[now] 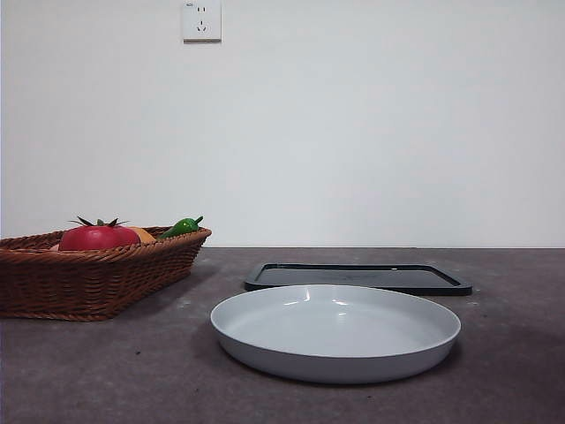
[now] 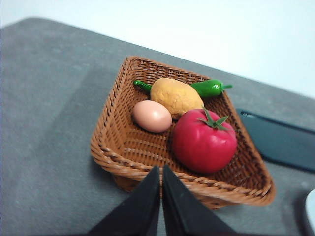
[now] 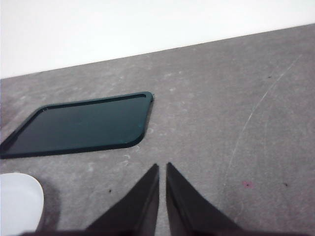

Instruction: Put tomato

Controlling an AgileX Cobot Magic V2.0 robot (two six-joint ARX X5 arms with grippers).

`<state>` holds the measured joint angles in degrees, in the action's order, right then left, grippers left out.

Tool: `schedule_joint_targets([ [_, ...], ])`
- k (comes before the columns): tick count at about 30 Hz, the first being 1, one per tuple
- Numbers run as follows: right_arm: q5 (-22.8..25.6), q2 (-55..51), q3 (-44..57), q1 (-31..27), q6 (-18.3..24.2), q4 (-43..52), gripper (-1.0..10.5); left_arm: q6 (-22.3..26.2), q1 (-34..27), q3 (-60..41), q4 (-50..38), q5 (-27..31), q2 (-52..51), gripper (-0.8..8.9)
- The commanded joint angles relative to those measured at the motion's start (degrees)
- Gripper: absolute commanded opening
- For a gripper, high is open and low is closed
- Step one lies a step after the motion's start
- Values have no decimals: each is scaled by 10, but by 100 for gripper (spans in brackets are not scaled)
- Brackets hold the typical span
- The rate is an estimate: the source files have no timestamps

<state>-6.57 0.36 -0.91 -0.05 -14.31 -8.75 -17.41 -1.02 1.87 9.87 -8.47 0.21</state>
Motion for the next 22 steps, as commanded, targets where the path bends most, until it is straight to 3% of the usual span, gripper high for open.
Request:
schedule_joint_targets([
  [1,-10,-2,-4,-1,-32,3,15,-48,-2,-6,13,1,0,8],
  [12,-10,-1,-110,-1,-37,-56,14,-103,-2,73,39,-2,7,9],
  [17,-18,20,-185,-1,-31,-100,13,-92,-2,143,83,-14,36,9],
  [22,-46,70,-271,-1,3,-159,14,-45,-2,231,137,-52,93,9],
])
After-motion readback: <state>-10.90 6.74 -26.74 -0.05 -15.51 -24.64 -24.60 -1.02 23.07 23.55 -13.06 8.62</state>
